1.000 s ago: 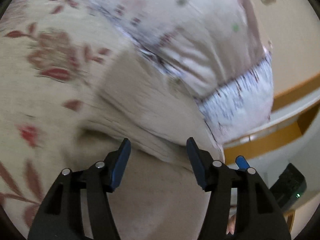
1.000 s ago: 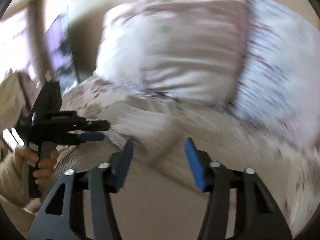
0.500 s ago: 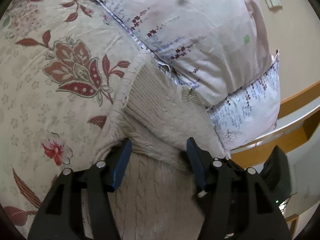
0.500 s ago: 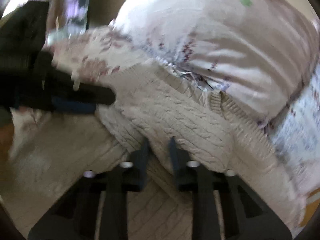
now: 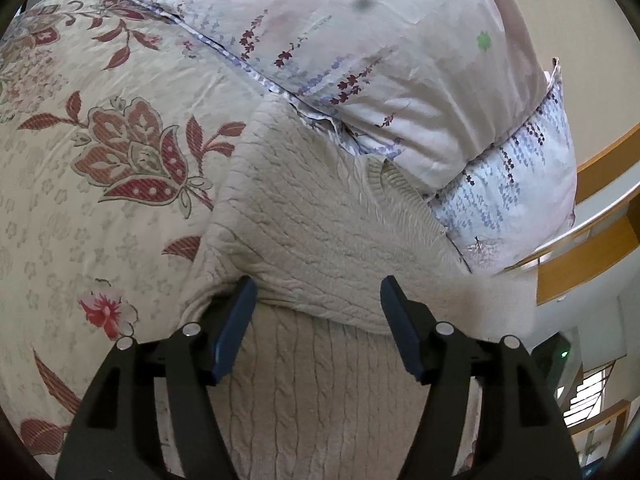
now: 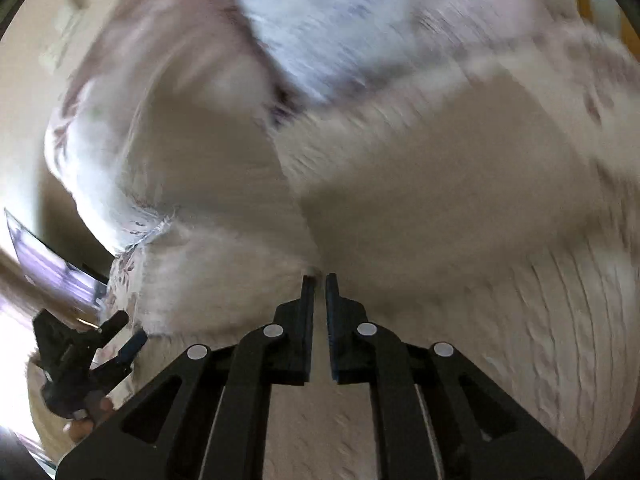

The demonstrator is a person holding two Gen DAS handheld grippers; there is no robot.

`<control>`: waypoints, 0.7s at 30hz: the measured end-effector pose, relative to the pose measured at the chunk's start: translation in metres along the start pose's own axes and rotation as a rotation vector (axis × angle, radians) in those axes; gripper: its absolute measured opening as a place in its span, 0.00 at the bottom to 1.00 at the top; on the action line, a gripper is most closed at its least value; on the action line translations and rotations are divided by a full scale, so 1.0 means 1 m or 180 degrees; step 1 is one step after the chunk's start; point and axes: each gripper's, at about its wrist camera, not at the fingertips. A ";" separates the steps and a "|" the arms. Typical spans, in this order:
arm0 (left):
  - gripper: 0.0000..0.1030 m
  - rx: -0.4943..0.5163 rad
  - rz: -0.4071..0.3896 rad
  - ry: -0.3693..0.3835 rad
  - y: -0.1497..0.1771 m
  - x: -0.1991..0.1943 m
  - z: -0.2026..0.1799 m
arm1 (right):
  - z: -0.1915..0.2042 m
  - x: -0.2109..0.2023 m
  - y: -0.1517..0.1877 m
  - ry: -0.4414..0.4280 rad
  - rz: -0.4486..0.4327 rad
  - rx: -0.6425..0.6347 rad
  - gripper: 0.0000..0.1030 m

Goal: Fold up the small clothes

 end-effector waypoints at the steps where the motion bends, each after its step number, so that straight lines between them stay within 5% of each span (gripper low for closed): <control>1: 0.64 0.0011 0.0004 -0.0001 0.000 0.000 -0.001 | -0.008 -0.002 -0.001 -0.0076 0.0035 0.0112 0.18; 3: 0.65 0.0023 0.0004 -0.0002 0.000 0.000 -0.002 | -0.023 -0.009 -0.005 -0.0280 0.0037 0.0333 0.41; 9: 0.66 -0.0006 0.0021 0.0028 -0.001 0.000 0.000 | -0.045 -0.021 -0.020 -0.0328 -0.0237 0.0628 0.44; 14: 0.67 0.0009 0.0030 0.0021 -0.001 0.000 -0.001 | -0.063 -0.020 -0.030 -0.0208 -0.0399 0.0760 0.28; 16: 0.69 0.0047 0.0043 0.0013 -0.001 0.000 -0.003 | -0.065 -0.013 -0.038 -0.0027 -0.0360 0.0694 0.08; 21: 0.74 0.0242 0.0014 0.0079 0.002 -0.012 -0.011 | -0.039 -0.039 -0.037 0.0046 -0.0788 0.0182 0.08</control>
Point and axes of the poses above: each gripper's, at about its wrist camera, not at the fingertips, and x roughly the way its jaws point, z to its left, y to its underside, and after that the axes turned 4 degrees about -y, right-handed
